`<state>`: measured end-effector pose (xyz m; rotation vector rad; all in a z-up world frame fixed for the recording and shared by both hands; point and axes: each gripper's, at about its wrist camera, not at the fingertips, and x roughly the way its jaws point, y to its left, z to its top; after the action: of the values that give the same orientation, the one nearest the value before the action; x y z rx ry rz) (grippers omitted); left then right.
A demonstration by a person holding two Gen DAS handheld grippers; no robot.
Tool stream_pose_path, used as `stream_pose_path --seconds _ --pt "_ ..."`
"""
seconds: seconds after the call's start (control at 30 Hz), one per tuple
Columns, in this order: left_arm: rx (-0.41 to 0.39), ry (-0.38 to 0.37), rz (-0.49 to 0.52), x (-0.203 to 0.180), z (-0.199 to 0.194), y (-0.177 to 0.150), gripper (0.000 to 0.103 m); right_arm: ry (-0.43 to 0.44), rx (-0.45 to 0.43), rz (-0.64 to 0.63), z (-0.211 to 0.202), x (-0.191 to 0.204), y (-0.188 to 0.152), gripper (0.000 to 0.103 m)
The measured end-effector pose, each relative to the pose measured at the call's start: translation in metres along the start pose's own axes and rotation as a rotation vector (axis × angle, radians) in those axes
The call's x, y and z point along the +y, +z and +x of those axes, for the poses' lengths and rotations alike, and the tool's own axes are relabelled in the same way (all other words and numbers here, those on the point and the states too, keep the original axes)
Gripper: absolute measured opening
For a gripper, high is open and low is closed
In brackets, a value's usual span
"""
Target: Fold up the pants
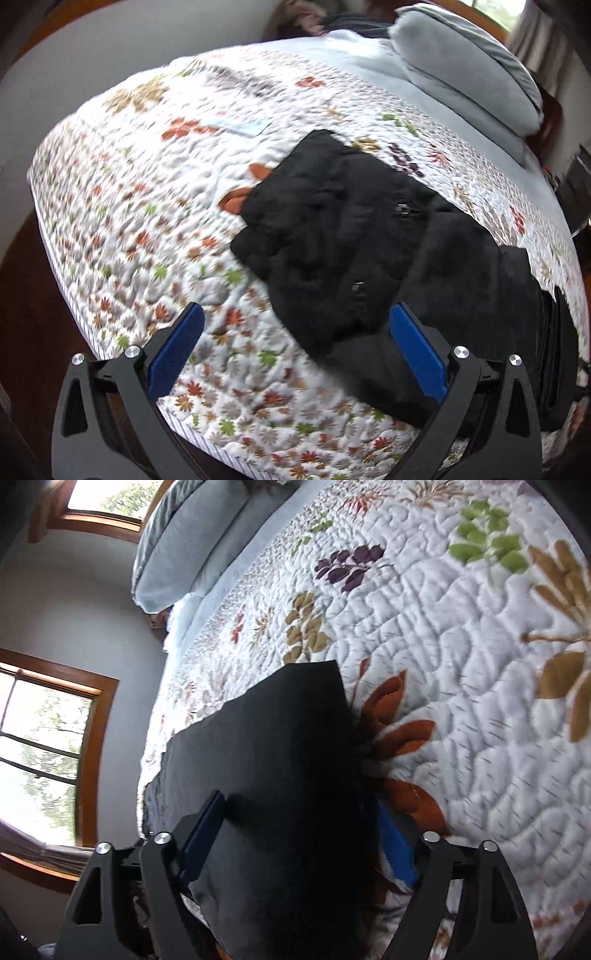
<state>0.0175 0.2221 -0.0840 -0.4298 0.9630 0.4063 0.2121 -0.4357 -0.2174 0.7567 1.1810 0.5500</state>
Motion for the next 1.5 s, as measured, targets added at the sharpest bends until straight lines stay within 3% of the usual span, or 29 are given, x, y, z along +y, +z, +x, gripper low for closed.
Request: stream_pose_path --seconds 0.1,0.17,0.23,0.3,0.33,0.5,0.6,0.73,0.9,1.03,1.2,1.23,1.27,1.3,1.47,1.5 --pt "0.022 -0.004 -0.025 0.011 0.007 -0.002 0.100 0.081 0.012 -0.011 0.006 0.003 0.004 0.080" --pt "0.043 -0.002 -0.049 0.016 0.013 -0.005 0.100 0.047 0.025 -0.039 0.012 0.006 0.008 0.065" --pt "0.067 -0.018 -0.077 0.021 0.020 -0.008 0.100 0.039 0.017 -0.050 0.013 0.006 0.011 0.039" --pt "0.089 -0.043 -0.108 0.025 0.026 -0.011 0.100 0.045 -0.004 -0.058 0.011 0.008 0.016 0.022" --pt "0.088 -0.047 -0.113 0.026 0.028 -0.012 0.100 0.028 -0.010 -0.072 0.010 0.011 0.018 0.018" --pt "0.084 -0.043 -0.129 0.021 0.031 -0.010 0.100 -0.017 -0.015 -0.115 0.009 0.018 0.018 0.018" --pt "0.081 -0.133 -0.147 0.019 0.026 -0.005 0.100 -0.011 -0.020 -0.101 0.009 0.017 0.018 0.019" --pt "0.112 -0.229 -0.249 0.026 0.033 -0.003 0.100 -0.019 -0.024 -0.097 0.008 0.012 0.015 0.022" --pt "0.123 -0.249 -0.299 0.029 0.039 0.001 0.100 -0.031 -0.025 -0.095 0.007 0.012 0.014 0.025" --pt "0.132 -0.355 -0.327 0.030 0.042 0.008 0.099 -0.048 -0.023 -0.097 0.010 0.012 0.013 0.029" --pt "0.151 -0.390 -0.376 0.031 0.055 0.013 0.099 -0.046 -0.029 -0.091 0.011 0.009 0.012 0.031" --pt "0.151 -0.421 -0.387 0.030 0.055 0.013 0.096 -0.046 -0.029 -0.090 0.011 0.009 0.012 0.031" --pt "0.165 -0.521 -0.407 0.030 0.056 0.013 0.092 -0.047 -0.028 -0.089 0.011 0.008 0.012 0.032" --pt "0.185 -0.571 -0.428 0.031 0.058 0.012 0.090 -0.051 -0.027 -0.089 0.012 0.008 0.012 0.033" --pt "0.223 -0.608 -0.509 0.034 0.077 0.011 0.090 -0.055 -0.031 -0.083 0.013 0.006 0.010 0.036" --pt "0.223 -0.614 -0.518 0.036 0.078 0.010 0.083 -0.052 -0.033 -0.081 0.012 0.005 0.009 0.036"
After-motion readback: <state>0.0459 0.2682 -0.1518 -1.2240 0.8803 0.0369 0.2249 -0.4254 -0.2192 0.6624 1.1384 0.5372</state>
